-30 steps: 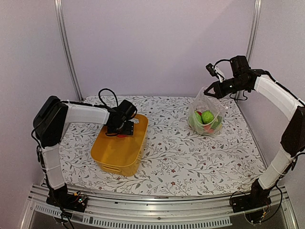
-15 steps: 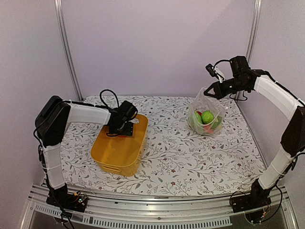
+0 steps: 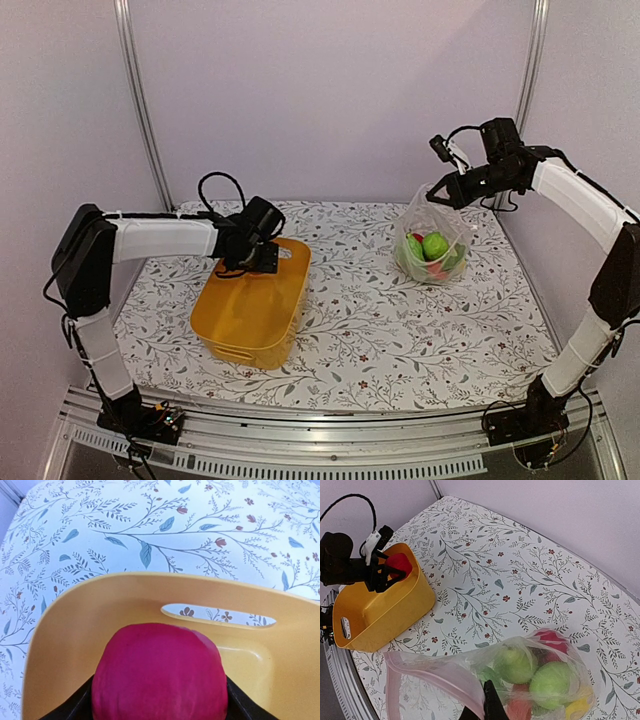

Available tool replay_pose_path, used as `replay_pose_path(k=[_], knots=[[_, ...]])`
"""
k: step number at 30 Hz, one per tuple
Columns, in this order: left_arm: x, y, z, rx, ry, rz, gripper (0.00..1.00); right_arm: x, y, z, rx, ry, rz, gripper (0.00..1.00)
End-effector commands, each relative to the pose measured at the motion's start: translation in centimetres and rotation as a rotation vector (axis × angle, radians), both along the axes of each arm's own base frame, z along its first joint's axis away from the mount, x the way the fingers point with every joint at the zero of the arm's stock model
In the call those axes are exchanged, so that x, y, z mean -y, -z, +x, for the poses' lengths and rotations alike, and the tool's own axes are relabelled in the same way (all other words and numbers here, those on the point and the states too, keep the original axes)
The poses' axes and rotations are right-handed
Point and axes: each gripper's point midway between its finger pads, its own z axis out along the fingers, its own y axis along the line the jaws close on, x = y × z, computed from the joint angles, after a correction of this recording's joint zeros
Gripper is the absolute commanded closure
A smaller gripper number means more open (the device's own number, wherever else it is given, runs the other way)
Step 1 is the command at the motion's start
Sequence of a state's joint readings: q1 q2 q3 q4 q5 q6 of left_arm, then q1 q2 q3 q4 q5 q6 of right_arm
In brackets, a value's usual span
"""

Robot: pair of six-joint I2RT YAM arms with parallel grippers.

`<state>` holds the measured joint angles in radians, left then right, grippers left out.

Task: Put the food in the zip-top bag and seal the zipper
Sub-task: Pick up the fake fruit from the bin.

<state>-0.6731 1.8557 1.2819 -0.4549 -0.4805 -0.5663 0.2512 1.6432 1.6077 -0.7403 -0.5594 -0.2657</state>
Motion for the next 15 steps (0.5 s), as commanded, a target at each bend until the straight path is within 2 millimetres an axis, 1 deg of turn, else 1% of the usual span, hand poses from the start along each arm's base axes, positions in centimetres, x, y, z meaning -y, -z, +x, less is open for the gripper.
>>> replay_pose_path(k=[1, 4, 7, 10, 12, 15], knots=[[0.3, -2.1, -0.9, 0.025, 0.006, 0.015, 0.30, -0.5, 1.3, -0.4, -0.018, -0.013, -0.034, 1.00], [1.2, -4.0, -1.1, 0.060, 0.024, -0.008, 0.31, -1.0, 1.2, -0.6, -0.017, -0.028, -0.033, 1.00], [3.1, -6.6, -1.3, 0.121, 0.079, -0.043, 0.31, -1.7, 0.8, -1.0, -0.012, -0.053, -0.033, 1.00], [5.9, -10.1, -1.8, 0.207, 0.159, -0.111, 0.31, -2.5, 0.3, -1.3, -0.004, -0.079, -0.031, 1.00], [8.1, -12.6, -2.4, 0.267, 0.228, -0.165, 0.32, -3.0, 0.1, -1.6, -0.002, -0.094, -0.033, 1.00], [11.5, -16.1, -4.0, 0.360, 0.361, -0.222, 0.33, -3.9, 0.1, -1.9, -0.001, -0.115, -0.039, 1.00]])
